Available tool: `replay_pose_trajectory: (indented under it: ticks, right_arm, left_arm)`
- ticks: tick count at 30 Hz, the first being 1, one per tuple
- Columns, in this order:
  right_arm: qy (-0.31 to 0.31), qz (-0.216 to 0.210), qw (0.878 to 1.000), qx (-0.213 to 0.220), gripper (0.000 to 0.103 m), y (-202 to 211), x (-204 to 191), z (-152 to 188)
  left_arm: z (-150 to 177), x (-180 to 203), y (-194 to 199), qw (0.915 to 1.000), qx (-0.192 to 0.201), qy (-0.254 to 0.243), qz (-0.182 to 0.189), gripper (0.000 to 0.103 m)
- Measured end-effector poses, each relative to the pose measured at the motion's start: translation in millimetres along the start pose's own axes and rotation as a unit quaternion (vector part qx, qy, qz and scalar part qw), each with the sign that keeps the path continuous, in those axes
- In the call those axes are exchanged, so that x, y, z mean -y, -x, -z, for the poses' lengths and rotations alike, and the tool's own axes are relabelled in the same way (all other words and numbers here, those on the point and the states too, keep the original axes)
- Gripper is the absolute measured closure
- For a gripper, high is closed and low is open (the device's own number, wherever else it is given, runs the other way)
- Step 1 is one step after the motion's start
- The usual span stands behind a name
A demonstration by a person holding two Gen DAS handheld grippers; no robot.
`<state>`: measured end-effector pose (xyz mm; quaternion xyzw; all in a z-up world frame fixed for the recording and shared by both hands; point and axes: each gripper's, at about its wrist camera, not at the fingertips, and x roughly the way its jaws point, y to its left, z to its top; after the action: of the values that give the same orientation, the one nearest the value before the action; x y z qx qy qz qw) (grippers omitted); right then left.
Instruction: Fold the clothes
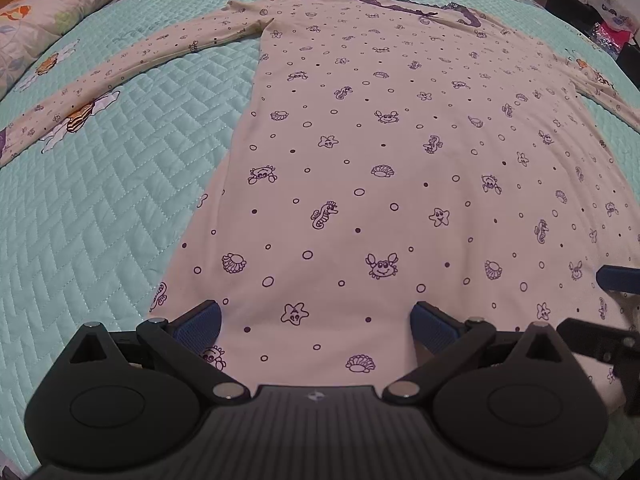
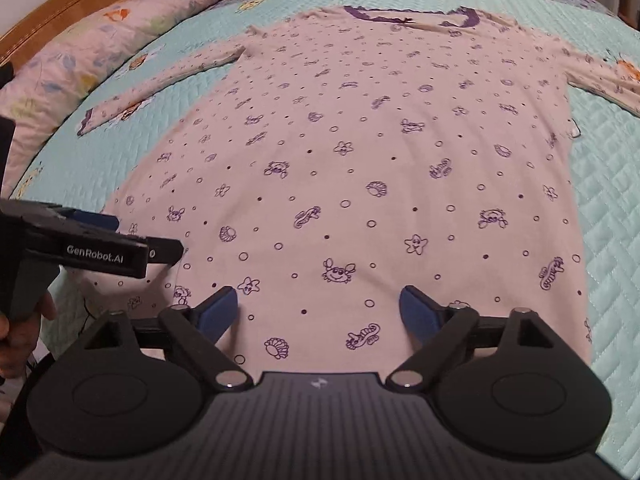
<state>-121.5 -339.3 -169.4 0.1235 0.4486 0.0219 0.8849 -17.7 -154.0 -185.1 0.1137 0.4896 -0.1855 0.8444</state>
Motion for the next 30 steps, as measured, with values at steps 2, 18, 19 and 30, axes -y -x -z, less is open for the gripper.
replay_pose_trajectory:
  ticks: [2,18,19,30]
  right_arm:
    - [-0.010,-0.009,1.000,0.007,0.011,1.6,4.1,1.3]
    - [-0.155,-0.102,0.982,0.048,0.012,27.3,56.4,-0.7]
    - [-0.143,-0.089,0.984,0.056,0.012,30.9,54.8,-2.0]
    - [-0.152,-0.038,0.984,0.079,0.012,35.0,77.8,5.8]
  left_arm:
    - [0.8,-0.2,0.5,1.0000,0.003,0.001,0.001,0.000]
    - [-5.4,-17.7,36.2,0.9956,0.055,0.075,0.004,0.000]
    - [-8.6,-19.9,43.7,0.9942,0.068,0.083,0.003,0.000]
    - [-58.9,-3.1,44.8,0.9847,0.108,0.126,0.054,0.000]
